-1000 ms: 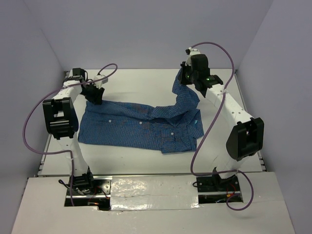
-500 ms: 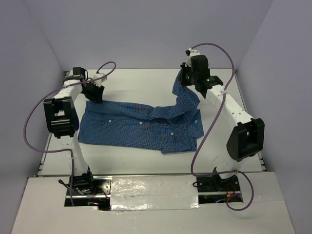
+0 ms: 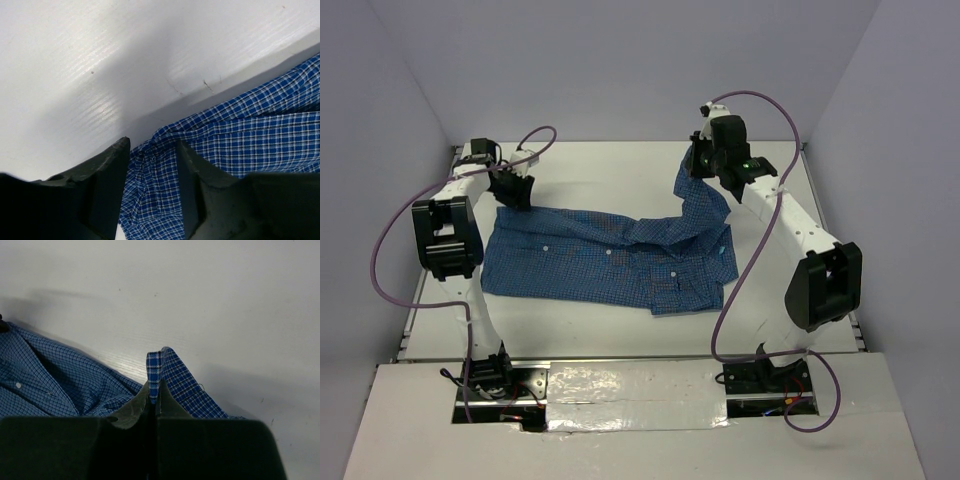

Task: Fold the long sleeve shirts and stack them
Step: Fold the shirt

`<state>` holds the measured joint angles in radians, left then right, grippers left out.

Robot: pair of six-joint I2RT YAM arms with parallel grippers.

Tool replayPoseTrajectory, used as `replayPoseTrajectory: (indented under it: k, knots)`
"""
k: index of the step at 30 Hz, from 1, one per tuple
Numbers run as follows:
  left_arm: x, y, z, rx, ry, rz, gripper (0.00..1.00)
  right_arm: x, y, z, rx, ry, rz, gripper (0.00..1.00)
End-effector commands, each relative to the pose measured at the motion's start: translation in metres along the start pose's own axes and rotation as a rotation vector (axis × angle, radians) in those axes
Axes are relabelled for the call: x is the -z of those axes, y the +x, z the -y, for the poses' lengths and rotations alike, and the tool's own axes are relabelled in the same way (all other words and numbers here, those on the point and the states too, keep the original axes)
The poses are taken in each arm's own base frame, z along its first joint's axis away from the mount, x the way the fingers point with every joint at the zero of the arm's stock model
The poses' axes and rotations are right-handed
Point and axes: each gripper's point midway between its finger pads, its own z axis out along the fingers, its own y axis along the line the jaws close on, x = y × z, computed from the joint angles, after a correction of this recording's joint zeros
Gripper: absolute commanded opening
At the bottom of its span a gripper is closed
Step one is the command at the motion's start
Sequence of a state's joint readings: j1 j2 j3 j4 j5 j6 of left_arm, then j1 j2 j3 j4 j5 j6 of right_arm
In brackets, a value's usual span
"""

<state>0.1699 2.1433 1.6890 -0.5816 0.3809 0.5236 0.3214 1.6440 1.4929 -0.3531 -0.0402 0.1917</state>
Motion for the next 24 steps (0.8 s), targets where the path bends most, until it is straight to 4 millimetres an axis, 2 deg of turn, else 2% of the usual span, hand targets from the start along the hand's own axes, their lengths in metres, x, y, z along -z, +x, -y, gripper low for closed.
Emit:
replayPoseTrajectory:
  k: [1, 5, 6, 12, 15, 16, 19, 24]
  knots:
    - [0.004, -0.014, -0.009, 0.004, -0.018, 0.04, 0.54, 0.018, -0.021, -0.011, 0.019, -0.025, 0.074, 0.0]
    - [0.008, -0.016, -0.001, 0.0, 0.009, 0.059, 0.25, 0.017, -0.021, -0.01, 0.02, -0.023, 0.071, 0.0]
    - [0.009, -0.015, 0.002, -0.003, 0.016, 0.067, 0.23, 0.018, -0.022, -0.01, 0.02, -0.024, 0.074, 0.0]
    - [0.018, -0.021, 0.0, -0.031, -0.007, 0.085, 0.29, 0.016, -0.02, -0.01, 0.023, -0.023, 0.066, 0.0]
    - [0.02, -0.021, 0.002, -0.032, 0.005, 0.081, 0.21, 0.017, -0.02, -0.01, 0.023, -0.022, 0.067, 0.0]
    - [0.02, -0.02, 0.002, -0.032, 0.007, 0.078, 0.13, 0.018, -0.02, -0.011, 0.024, -0.024, 0.068, 0.0]
    - [0.024, -0.024, 0.004, -0.036, 0.006, 0.09, 0.0, 0.019, -0.02, -0.009, 0.026, -0.019, 0.069, 0.0]
    - [0.052, -0.04, 0.014, -0.136, 0.042, 0.173, 0.0, 0.024, -0.027, -0.006, 0.026, 0.003, 0.079, 0.0]
